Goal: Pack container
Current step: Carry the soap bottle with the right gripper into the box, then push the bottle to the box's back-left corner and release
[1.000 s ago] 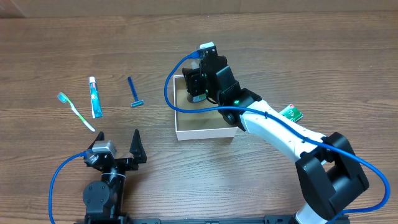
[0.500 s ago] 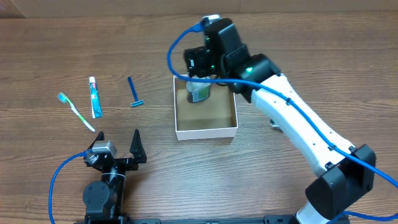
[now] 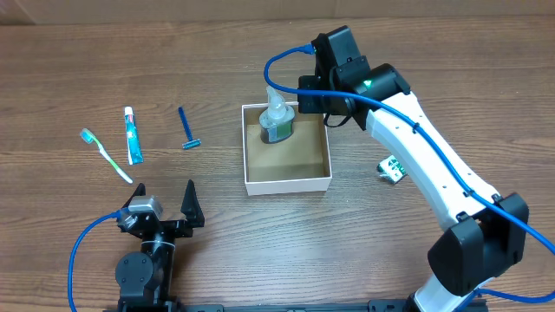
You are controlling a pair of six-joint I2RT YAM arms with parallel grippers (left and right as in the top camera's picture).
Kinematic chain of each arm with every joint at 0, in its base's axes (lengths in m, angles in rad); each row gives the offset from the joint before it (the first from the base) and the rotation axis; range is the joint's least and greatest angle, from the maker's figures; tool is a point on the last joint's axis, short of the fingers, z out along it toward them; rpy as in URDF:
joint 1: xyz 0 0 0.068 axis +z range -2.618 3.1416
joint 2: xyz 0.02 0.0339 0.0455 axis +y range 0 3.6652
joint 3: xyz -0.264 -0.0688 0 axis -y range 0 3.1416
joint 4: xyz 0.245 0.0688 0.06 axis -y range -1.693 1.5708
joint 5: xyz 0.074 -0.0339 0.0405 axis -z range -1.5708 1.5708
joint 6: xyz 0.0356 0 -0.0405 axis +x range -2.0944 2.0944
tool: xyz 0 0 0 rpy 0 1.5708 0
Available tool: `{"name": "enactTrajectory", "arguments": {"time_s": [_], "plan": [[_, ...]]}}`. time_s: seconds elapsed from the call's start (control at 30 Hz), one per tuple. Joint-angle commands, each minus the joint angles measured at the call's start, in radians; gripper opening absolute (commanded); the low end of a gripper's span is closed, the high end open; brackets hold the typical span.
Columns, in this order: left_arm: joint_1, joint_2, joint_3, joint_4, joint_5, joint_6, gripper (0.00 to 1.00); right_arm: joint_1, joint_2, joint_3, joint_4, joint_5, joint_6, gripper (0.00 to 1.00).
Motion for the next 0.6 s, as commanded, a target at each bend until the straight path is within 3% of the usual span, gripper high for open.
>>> {"name": "enactTrajectory", "arguments": {"time_s": [0.0,0.57], "plan": [[0.006,-0.008,-0.004,-0.002,-0.006,0.0,1.0,0.005,0.021,-0.08,0.056,-0.021,0.035,0.04],[0.006,-0.008,-0.004,-0.002,-0.006,0.0,1.0,0.005,0.032,-0.374,0.486,-0.061,0.083,0.04]]}}
